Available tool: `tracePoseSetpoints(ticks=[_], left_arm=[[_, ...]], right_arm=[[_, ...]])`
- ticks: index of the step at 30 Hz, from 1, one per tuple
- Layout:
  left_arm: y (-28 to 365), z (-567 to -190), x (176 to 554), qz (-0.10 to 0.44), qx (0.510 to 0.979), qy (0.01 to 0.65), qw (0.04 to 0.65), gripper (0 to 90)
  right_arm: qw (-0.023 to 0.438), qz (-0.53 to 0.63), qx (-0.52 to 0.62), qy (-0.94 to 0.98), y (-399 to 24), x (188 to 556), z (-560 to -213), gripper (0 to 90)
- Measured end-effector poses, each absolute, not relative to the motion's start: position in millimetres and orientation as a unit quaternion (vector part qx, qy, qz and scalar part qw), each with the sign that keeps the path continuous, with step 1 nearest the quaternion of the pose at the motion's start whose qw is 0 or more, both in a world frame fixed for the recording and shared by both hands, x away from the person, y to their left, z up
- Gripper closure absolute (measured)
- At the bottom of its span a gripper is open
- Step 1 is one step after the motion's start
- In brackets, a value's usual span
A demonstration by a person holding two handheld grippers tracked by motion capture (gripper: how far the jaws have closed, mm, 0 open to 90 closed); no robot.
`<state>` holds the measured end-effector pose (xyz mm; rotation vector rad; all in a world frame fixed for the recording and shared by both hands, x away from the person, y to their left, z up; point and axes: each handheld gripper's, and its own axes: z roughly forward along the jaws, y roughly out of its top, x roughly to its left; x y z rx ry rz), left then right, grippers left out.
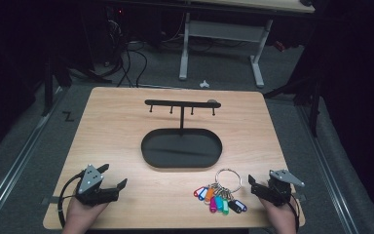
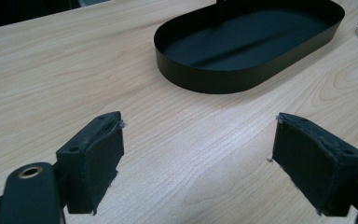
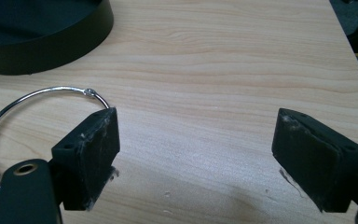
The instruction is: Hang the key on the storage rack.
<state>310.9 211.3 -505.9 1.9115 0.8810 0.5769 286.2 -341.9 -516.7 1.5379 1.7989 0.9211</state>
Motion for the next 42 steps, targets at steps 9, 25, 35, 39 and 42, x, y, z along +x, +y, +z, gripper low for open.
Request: tracePoseSetpoints(ticks=[9,25,35,39,42], left_arm=[[207,-505,314,0.234,0.776,0.351,0.468,16.3],[209,-505,313,0.233,0.778,0.35,0.468,16.3],[209,-505,312,0.23,0.779,0.35,0.466,16.3],[209,-506,313,0.228,0.781,0.349,0.465,16.3],[209,-506,312,0.227,0.781,0.35,0.466,16.3]], right_arm=[[0.305,0.337,0.578,0.678,-341,283,-515,15.3],[0.308,0.334,0.562,0.692,-338,283,-512,15.7],[0.281,0.315,0.543,0.726,-331,285,-502,21.1],[0.273,0.317,0.543,0.729,-329,286,-500,21.6],[0.259,0.316,0.548,0.73,-328,287,-500,22.2]])
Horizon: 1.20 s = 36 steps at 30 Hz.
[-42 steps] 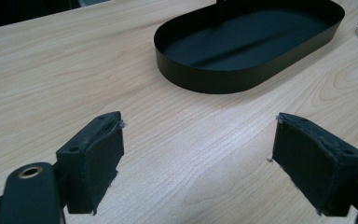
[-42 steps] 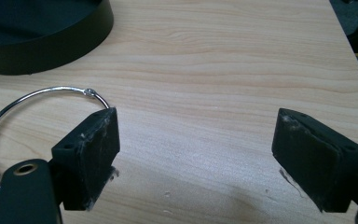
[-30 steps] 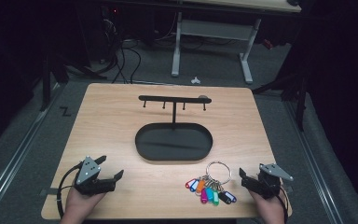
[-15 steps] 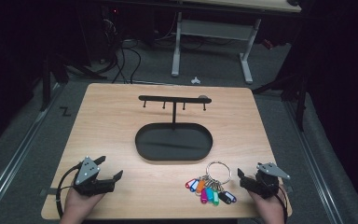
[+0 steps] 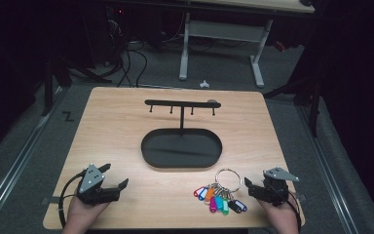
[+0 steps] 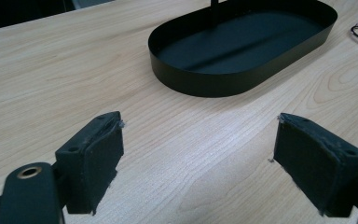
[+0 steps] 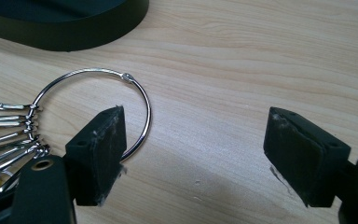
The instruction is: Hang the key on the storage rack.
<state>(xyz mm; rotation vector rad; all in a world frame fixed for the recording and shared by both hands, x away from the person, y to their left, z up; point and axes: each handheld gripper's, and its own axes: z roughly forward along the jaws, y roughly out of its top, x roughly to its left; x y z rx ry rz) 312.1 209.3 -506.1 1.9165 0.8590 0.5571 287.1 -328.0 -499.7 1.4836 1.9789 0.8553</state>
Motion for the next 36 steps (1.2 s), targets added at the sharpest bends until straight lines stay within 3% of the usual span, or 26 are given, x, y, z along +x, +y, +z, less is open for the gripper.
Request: tracePoseSetpoints(ticks=[15,36], left_arm=[[212,-506,312,0.224,0.779,0.349,0.47,16.7],[208,-506,311,0.217,0.785,0.34,0.47,17.3]], right_arm=[[0.195,0.282,0.549,0.762,-328,296,-487,25.8],[0.108,0.129,0.477,0.863,-303,332,-476,31.8]])
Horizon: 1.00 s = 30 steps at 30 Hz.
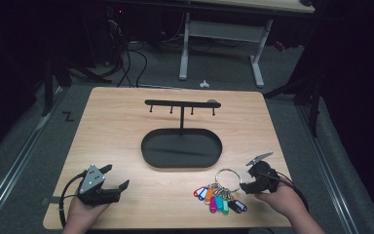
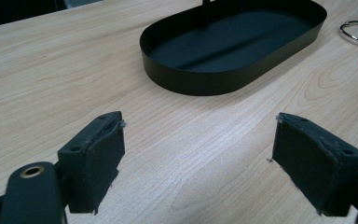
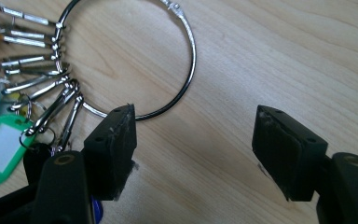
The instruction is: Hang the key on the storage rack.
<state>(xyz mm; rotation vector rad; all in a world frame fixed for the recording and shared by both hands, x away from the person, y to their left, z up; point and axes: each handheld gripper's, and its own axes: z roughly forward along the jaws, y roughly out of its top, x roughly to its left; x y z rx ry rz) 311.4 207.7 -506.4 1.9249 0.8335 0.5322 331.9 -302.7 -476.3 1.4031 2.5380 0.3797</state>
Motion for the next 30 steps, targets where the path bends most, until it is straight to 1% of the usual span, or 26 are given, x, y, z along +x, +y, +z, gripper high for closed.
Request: tracePoseSetpoints(ticks=[8,12,14,19,20,22,25,26,28,30], left_arm=[[206,-507,311,0.215,0.788,0.333,0.471,17.3],[205,-506,311,0.213,0.79,0.33,0.47,17.3],[204,-506,311,0.213,0.792,0.327,0.469,17.3],[203,-506,311,0.211,0.795,0.323,0.469,17.4],[203,-507,311,0.211,0.795,0.323,0.469,17.5],[203,-507,311,0.21,0.796,0.321,0.469,18.0],[202,-507,310,0.209,0.797,0.318,0.469,18.2],[201,-507,310,0.21,0.797,0.318,0.469,18.3],[201,-507,310,0.211,0.797,0.317,0.469,18.3],[201,-507,310,0.211,0.796,0.317,0.47,18.3]], right_arm=[[0.075,0.083,0.444,0.889,-285,354,-473,32.2],[0.052,0.071,0.431,0.898,-279,363,-473,26.5],[0.052,0.064,0.424,0.902,-276,368,-473,26.8],[0.049,0.043,0.414,0.908,-267,379,-474,33.4],[0.051,0.041,0.412,0.909,-265,382,-474,37.4],[0.047,0.038,0.409,0.911,-263,386,-475,41.2],[0.04,0.031,0.401,0.915,-261,393,-478,42.5],[0.037,0.027,0.405,0.913,-260,396,-479,44.9],[0.034,0.021,0.401,0.915,-259,399,-482,45.8],[0.032,0.015,0.399,0.916,-257,401,-485,50.0]])
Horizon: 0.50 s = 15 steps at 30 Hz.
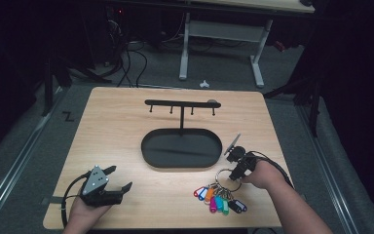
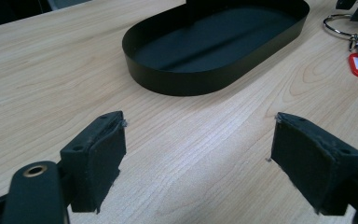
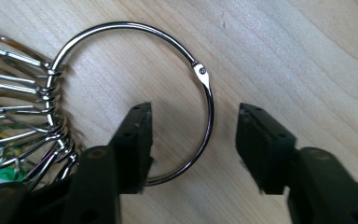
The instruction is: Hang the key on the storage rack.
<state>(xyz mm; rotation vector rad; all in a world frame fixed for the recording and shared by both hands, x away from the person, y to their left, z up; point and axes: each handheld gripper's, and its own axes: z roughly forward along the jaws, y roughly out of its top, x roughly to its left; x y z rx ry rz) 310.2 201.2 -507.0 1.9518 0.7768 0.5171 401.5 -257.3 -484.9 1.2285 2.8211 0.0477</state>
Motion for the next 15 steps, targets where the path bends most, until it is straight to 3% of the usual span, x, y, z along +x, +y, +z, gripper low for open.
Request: tracePoseSetpoints(ticks=[15], left_arm=[[201,-507,310,0.21,0.797,0.317,0.469,18.6]], right_arm=[[-0.002,-0.007,0.406,0.914,-252,419,-487,70.9]])
